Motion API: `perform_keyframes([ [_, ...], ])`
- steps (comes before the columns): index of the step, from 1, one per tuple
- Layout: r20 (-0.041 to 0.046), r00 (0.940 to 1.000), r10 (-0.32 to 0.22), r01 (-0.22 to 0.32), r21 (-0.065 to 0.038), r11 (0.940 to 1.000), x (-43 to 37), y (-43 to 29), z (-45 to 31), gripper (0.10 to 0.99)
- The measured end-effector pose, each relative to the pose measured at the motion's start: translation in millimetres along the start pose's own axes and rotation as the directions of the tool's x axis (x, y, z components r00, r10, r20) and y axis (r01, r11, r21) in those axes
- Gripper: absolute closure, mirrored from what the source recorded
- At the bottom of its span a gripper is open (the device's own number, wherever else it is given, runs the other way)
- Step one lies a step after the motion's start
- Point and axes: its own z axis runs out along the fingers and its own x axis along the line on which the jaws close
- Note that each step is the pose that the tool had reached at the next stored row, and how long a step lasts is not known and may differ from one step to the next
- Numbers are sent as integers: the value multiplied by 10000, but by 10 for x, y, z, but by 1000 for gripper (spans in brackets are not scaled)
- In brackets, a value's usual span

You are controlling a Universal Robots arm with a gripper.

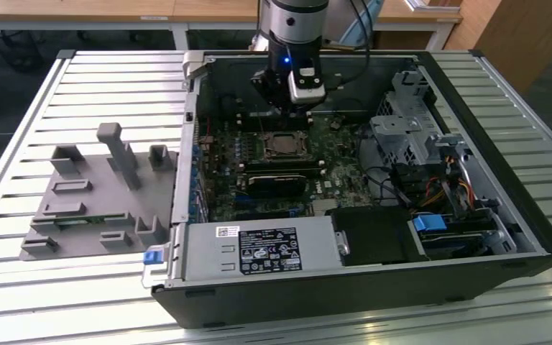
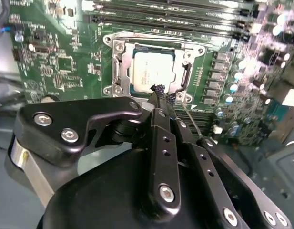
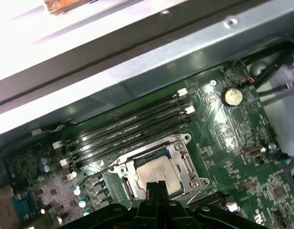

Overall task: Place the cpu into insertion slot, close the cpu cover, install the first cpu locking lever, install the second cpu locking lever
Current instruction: 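Install the first cpu locking lever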

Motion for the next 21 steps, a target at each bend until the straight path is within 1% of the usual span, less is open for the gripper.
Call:
perform_keyframes([
  [3, -14, 9985, -554, 554, 6, 9985, 0, 0, 1, 980],
  [5, -23, 9958, -914, 914, 10, 9958, 0, 0, 2, 980],
  [7, -33, 9919, -1271, 1271, 13, 9919, 0, 0, 3, 980],
  [9, -43, 9864, -1642, 1643, 15, 9864, 0, 0, 3, 980],
  [11, -52, 9799, -1995, 1995, 18, 9799, 0, 0, 4, 980],
  [14, -66, 9676, -2522, 2522, 21, 9677, 0, 0, 5, 980],
  [16, -76, 9580, -2868, 2868, 23, 9580, 0, 0, 6, 980],
  [19, -90, 9417, -3364, 3365, 24, 9417, 0, 0, 6, 980],
  [20, -93, 9386, -3449, 3450, 25, 9386, 2, -1, 6, 980],
  [21, -93, 9370, -3492, 3492, 23, 9370, 10, -4, 7, 980],
])
